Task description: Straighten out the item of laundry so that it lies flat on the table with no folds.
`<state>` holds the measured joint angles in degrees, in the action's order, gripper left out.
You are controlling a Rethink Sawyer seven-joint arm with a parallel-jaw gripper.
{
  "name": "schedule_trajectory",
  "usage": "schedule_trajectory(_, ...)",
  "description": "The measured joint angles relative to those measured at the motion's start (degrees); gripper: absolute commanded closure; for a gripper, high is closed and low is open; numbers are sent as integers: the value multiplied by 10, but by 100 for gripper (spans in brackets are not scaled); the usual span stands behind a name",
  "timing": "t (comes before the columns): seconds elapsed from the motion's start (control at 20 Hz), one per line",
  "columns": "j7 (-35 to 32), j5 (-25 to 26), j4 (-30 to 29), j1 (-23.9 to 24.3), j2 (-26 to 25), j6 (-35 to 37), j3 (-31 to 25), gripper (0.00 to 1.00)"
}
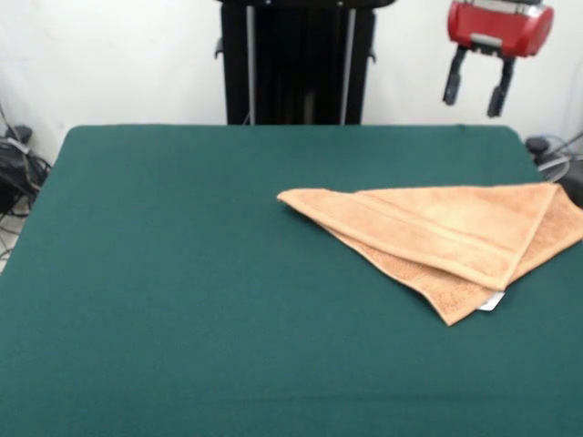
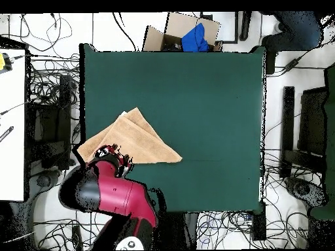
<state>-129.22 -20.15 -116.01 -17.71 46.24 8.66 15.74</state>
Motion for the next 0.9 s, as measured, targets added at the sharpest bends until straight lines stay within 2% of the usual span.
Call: schedule_trajectory(0.9, 0, -25, 11, 8, -50, -10, -18, 0)
